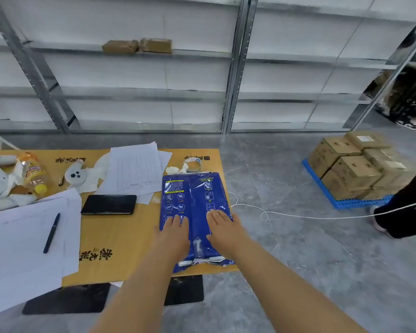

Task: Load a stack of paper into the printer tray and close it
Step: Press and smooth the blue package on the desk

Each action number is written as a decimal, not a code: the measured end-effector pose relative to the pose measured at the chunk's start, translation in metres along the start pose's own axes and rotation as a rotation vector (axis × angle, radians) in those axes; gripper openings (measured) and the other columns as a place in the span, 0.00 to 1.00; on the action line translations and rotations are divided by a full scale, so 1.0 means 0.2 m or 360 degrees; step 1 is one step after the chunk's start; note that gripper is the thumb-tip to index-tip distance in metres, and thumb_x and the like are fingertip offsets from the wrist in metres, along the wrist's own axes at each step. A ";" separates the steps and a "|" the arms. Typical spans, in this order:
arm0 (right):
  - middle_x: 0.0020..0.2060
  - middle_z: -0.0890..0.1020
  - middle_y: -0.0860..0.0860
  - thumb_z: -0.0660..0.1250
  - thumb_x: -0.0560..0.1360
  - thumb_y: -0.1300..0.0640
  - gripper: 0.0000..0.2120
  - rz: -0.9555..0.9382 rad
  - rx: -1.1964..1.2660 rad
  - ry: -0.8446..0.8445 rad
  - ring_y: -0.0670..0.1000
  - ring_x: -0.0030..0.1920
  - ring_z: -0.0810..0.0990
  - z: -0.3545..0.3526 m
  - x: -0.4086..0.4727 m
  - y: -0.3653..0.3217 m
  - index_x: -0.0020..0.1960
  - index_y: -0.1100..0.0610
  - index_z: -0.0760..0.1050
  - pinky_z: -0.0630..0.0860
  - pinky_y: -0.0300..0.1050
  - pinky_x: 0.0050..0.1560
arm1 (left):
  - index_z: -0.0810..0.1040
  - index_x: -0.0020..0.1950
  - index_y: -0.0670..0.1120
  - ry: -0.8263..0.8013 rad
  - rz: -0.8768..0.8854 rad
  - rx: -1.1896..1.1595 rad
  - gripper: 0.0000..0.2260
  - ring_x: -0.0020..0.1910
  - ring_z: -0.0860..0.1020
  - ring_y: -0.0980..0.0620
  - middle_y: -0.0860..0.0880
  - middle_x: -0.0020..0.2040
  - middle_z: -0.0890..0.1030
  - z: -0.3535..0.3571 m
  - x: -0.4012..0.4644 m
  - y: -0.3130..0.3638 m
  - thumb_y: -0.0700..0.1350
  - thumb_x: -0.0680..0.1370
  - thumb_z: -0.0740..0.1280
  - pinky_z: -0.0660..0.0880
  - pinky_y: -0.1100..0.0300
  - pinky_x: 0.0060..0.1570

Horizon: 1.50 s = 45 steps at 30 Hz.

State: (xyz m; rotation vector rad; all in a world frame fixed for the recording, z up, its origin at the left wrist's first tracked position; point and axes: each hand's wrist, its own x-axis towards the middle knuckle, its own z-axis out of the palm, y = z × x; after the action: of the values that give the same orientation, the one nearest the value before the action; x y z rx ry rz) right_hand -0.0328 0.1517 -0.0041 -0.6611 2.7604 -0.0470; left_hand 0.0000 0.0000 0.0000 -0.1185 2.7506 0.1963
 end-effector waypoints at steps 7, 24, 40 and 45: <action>0.74 0.64 0.55 0.59 0.80 0.56 0.26 -0.0019 -0.0055 -0.0073 0.55 0.75 0.59 0.16 0.11 -0.04 0.75 0.58 0.55 0.54 0.59 0.75 | 0.47 0.78 0.48 -0.0144 0.0157 0.0145 0.31 0.78 0.46 0.46 0.48 0.79 0.48 0.14 0.14 -0.02 0.43 0.81 0.61 0.52 0.41 0.74; 0.62 0.73 0.58 0.61 0.79 0.60 0.16 0.0139 -0.0036 -0.0076 0.58 0.64 0.71 0.25 0.24 -0.11 0.65 0.58 0.68 0.68 0.56 0.65 | 0.46 0.78 0.51 -0.0187 0.0242 0.0191 0.31 0.78 0.43 0.48 0.51 0.80 0.44 0.32 0.21 -0.07 0.41 0.81 0.58 0.51 0.42 0.75; 0.60 0.75 0.58 0.61 0.79 0.57 0.15 0.0167 0.0014 -0.0112 0.59 0.61 0.73 0.26 0.28 -0.15 0.65 0.59 0.70 0.70 0.57 0.63 | 0.45 0.78 0.53 -0.0150 0.0242 0.0123 0.31 0.78 0.44 0.48 0.52 0.80 0.45 0.35 0.23 -0.08 0.44 0.81 0.59 0.51 0.42 0.75; 0.58 0.78 0.58 0.60 0.79 0.57 0.13 -0.0012 0.0136 -0.0169 0.58 0.56 0.78 0.24 0.19 -0.14 0.63 0.60 0.69 0.74 0.54 0.58 | 0.45 0.78 0.53 -0.0144 0.0241 0.0121 0.31 0.78 0.43 0.48 0.52 0.80 0.45 0.36 0.23 -0.09 0.45 0.81 0.60 0.51 0.42 0.75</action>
State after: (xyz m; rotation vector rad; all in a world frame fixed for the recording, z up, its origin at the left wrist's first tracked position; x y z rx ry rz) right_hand -0.0382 0.1118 -0.0585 -0.6325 2.6385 -0.1272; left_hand -0.0147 -0.0091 -0.0859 0.1169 2.6734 0.1337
